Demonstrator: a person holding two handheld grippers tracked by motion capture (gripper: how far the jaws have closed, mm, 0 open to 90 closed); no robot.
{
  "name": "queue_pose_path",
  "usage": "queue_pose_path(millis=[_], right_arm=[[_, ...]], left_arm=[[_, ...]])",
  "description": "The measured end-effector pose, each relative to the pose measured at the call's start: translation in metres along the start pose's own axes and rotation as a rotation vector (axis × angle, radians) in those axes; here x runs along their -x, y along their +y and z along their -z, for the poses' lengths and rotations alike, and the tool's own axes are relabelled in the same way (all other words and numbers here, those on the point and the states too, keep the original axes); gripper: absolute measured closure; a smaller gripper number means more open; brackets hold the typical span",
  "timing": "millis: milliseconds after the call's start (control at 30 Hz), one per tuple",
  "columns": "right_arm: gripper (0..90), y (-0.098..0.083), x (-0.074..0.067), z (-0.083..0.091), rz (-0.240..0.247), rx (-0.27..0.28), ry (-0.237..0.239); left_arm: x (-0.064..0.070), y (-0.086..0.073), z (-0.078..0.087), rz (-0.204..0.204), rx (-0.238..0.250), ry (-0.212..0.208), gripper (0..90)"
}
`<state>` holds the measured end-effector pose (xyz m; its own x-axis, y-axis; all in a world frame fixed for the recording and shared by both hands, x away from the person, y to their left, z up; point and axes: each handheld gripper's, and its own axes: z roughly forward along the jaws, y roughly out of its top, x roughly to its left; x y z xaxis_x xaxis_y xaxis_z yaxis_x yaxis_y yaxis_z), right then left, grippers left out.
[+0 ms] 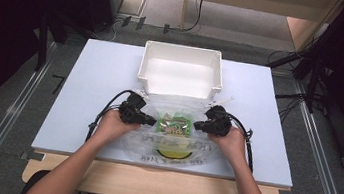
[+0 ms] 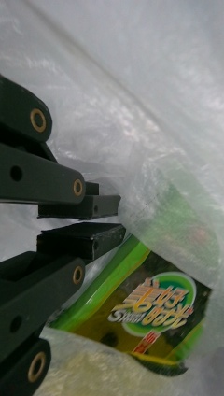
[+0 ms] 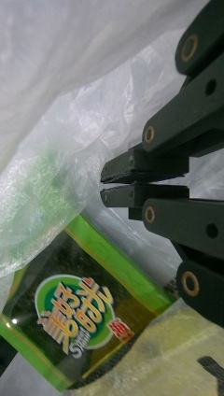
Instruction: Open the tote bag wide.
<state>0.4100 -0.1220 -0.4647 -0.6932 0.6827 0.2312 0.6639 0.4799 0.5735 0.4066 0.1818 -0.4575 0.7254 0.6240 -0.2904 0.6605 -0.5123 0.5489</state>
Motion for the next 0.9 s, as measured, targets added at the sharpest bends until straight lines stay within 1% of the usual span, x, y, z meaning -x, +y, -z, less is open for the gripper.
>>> queue_pose_path(millis=[33,67,100,133,167,233,267,300,333,367,400,433,467,500,633,667,700,733,800,867,900], right_arm=[[88.0,0.001,0.001,-0.001,-0.002,0.011,-0.007],[88.0,0.002,0.002,-0.001,-0.012,0.014,-0.010],[88.0,0.002,0.002,-0.001,-0.012,0.014,-0.010],[88.0,0.004,0.004,-0.002,-0.023,0.025,-0.022],[88.1,0.004,0.006,-0.002,-0.025,0.030,-0.026],[88.0,0.004,0.008,-0.002,-0.032,0.034,-0.041],[88.3,0.004,0.010,-0.002,-0.039,0.033,-0.047],[88.3,0.004,0.010,-0.002,-0.039,0.033,-0.047],[88.4,0.004,0.012,-0.001,-0.047,0.035,-0.053],[88.4,0.003,0.015,0.001,-0.055,0.037,-0.073],[88.4,0.003,0.015,0.001,-0.055,0.037,-0.073],[89.3,0.001,0.019,0.003,-0.065,0.040,-0.092],[90.0,0.000,0.021,0.005,-0.066,0.038,-0.102],[90.0,-0.002,0.024,0.007,-0.072,0.039,-0.114],[90.0,-0.009,0.034,0.014,-0.112,0.044,-0.137],[90.0,-0.009,0.034,0.014,-0.112,0.044,-0.137],[90.0,-0.013,0.036,0.019,-0.127,0.042,-0.168],[90.0,-0.016,0.038,0.021,-0.132,0.043,-0.175],[90.0,-0.021,0.042,0.026,-0.143,0.046,-0.189],[90.0,-0.026,0.046,0.031,-0.156,0.041,-0.221],[90.0,-0.028,0.049,0.033,-0.169,0.043,-0.226]], left_arm=[[-0.002,0.001,-0.001,0.014,0.022,0.020,85.1],[-0.004,0.001,0.000,0.022,0.027,0.033,84.9],[-0.004,0.001,0.000,0.022,0.027,0.033,84.9],[-0.006,0.001,0.001,0.033,0.037,0.050,84.8],[-0.007,0.001,0.002,0.034,0.039,0.063,84.8],[-0.009,0.001,0.004,0.037,0.042,0.085,84.4],[-0.010,0.000,0.005,0.048,0.047,0.096,84.1],[-0.010,0.000,0.005,0.048,0.047,0.096,84.0],[-0.012,0.000,0.006,0.056,0.050,0.100,84.0],[-0.016,-0.001,0.008,0.072,0.057,0.111,84.2],[-0.016,-0.001,0.008,0.072,0.057,0.111,84.6],[-0.020,-0.003,0.010,0.086,0.063,0.125,84.9],[-0.021,-0.003,0.012,0.087,0.061,0.135,85.4],[-0.022,-0.004,0.012,0.096,0.068,0.144,86.1],[-0.025,-0.007,0.018,0.106,0.058,0.189,89.7],[-0.025,-0.007,0.018,0.106,0.058,0.189,90.0],[-0.027,-0.009,0.021,0.134,0.052,0.203,90.0],[-0.029,-0.010,0.024,0.152,0.047,0.207,90.0],[-0.031,-0.013,0.028,0.161,0.037,0.230,90.0],[-0.034,-0.016,0.032,0.181,0.041,0.235,90.0],[-0.036,-0.017,0.034,0.185,0.038,0.238,90.0]])
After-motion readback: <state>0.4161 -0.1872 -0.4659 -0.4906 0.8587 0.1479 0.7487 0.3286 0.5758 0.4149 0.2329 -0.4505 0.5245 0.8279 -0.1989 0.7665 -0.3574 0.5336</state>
